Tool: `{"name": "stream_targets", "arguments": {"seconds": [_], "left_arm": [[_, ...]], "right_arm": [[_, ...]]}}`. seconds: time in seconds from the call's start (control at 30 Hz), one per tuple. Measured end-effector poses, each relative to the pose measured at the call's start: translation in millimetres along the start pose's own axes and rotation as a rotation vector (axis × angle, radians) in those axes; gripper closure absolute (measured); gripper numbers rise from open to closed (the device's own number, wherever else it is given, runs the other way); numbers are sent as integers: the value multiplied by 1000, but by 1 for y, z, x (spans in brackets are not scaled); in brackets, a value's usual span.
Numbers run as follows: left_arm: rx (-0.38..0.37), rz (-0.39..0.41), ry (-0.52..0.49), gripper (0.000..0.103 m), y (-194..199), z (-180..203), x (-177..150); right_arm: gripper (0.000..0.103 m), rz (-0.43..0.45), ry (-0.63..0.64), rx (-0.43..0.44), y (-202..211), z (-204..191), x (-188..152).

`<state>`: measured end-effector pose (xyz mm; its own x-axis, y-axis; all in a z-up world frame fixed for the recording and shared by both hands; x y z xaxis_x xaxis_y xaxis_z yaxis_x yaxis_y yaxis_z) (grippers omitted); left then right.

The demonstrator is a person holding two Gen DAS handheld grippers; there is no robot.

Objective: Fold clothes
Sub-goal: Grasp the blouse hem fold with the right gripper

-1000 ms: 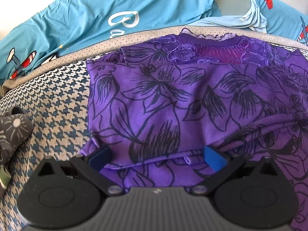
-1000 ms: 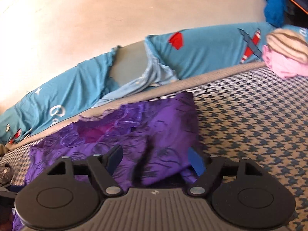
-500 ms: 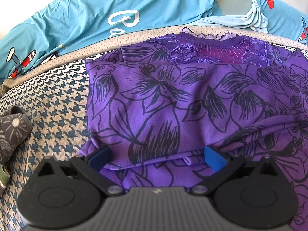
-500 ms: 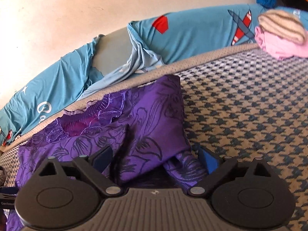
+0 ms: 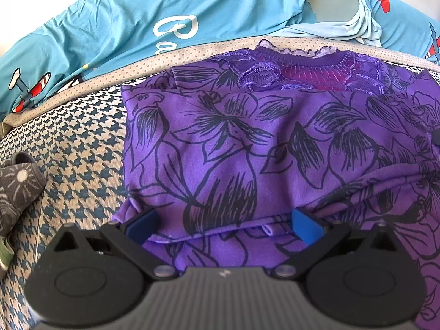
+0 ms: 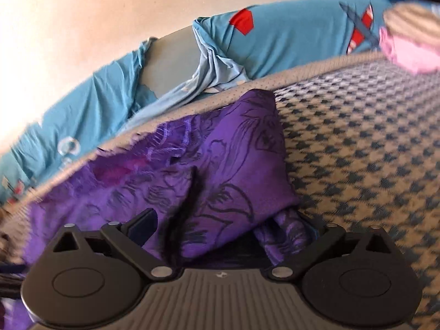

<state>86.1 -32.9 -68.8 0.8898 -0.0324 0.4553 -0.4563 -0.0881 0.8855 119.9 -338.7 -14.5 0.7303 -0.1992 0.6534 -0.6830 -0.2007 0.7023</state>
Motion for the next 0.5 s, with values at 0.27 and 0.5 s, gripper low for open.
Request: {"name": "stream_targets", "arguments": {"seconds": [0.27, 0.5], "left_arm": [[0, 3, -2, 0, 0, 0, -1], [4, -1, -2, 0, 0, 1, 0]], "right_arm": [[15, 20, 38, -39, -5, -5, 0], [59, 47, 57, -42, -1, -12, 2]]}}
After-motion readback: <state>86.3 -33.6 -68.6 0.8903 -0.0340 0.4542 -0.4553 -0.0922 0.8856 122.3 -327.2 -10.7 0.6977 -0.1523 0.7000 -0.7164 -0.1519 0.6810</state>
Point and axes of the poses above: each gripper's, at about its wrist camera, not at the fingertips, and y roughly against the way its jaws point, z to its right, x to its top, the point moved 6 cm from there along -y, roughly the way its jaws point, and after that the axes turned 9 degrees about -z, right-handed, at the moved point
